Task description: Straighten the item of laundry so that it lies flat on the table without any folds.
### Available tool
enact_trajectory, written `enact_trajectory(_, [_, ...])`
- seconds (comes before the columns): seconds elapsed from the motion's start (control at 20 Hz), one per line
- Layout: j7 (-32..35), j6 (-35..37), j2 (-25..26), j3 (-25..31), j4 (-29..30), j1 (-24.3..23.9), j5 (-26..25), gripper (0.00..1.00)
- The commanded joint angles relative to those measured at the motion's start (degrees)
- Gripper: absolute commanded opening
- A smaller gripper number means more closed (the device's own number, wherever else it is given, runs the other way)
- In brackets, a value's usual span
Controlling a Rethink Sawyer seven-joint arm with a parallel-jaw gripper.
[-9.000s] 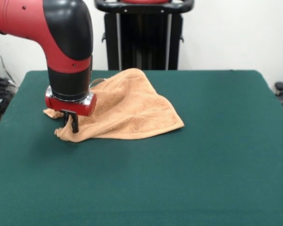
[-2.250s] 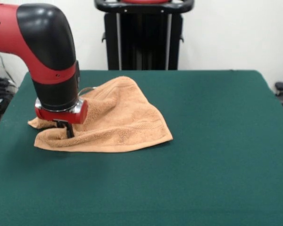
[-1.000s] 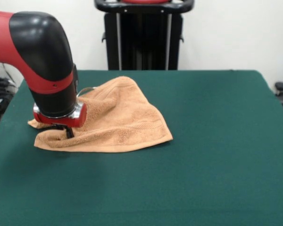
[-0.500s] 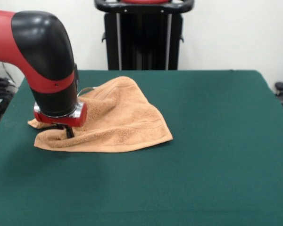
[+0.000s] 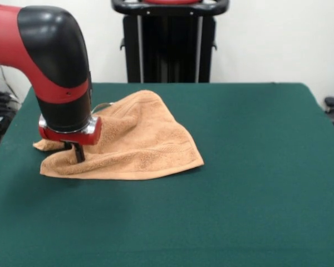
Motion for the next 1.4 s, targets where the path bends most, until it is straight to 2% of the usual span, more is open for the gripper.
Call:
enact_trajectory(0.05, [-3.2,-5.3,-3.7,1.5,12.5,-0.1,-3.4,0.0])
enact_trajectory(0.35, [-2.6,-7.4,-6.1,1.5,17.4,-1.8,-4.0,0.0])
enact_trajectory(0.55, [-1.8,-9.4,-5.3,1.6,17.6,-2.1,-5.0,0.0])
enact_trajectory(0.9, [-1.4,-12.2,-0.8,2.5,14.0,-1.9,-6.0,0.0])
enact_trajectory(1.4, [-1.4,-14.6,6.6,3.4,5.1,-0.5,-7.6,0.0])
